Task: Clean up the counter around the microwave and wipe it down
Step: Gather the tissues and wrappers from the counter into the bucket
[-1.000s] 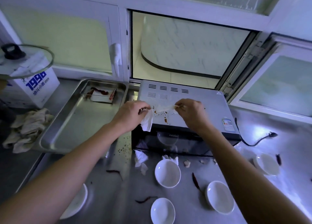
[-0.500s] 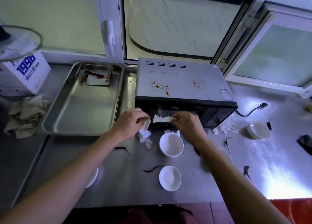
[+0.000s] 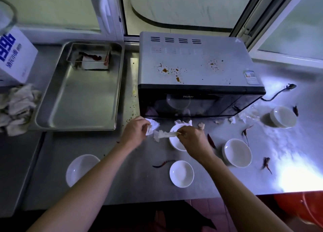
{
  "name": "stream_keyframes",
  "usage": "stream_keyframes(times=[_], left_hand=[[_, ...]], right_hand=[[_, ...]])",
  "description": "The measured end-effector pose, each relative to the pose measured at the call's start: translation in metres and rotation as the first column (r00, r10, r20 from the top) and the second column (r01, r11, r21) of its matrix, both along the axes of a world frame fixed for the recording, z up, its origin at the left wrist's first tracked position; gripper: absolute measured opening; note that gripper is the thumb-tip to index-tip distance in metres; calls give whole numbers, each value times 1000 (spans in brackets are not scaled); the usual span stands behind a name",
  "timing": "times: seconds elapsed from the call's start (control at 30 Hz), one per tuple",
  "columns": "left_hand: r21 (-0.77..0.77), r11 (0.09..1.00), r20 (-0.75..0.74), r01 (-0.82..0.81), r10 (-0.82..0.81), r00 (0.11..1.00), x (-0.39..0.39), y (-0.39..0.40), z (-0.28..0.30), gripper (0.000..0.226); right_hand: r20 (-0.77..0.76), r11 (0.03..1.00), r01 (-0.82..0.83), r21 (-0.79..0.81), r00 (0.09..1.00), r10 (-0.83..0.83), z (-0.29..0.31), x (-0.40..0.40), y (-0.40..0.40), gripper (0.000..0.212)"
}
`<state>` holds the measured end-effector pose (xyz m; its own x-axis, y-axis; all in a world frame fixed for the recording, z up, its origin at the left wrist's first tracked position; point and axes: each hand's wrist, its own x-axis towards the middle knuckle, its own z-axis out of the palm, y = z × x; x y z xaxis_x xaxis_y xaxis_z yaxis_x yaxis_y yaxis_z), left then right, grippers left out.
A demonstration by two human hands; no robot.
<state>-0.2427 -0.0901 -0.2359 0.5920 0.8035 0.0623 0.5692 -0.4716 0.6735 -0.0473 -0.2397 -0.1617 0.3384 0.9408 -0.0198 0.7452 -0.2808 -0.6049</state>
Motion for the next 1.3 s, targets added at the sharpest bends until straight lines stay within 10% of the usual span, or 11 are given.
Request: stream_keyframes(times=[0.57,1.3], left_hand=[[197,967,-401,160,-70,913,23,-5,-44,30],[119,956,15,267,-271,963,39,-11,15,23]], right_hand=[[69,1000,3,-8,998,-2,-25,23,-9,9],[27,963,268,-36,963,-267,-12,37,-31,14]])
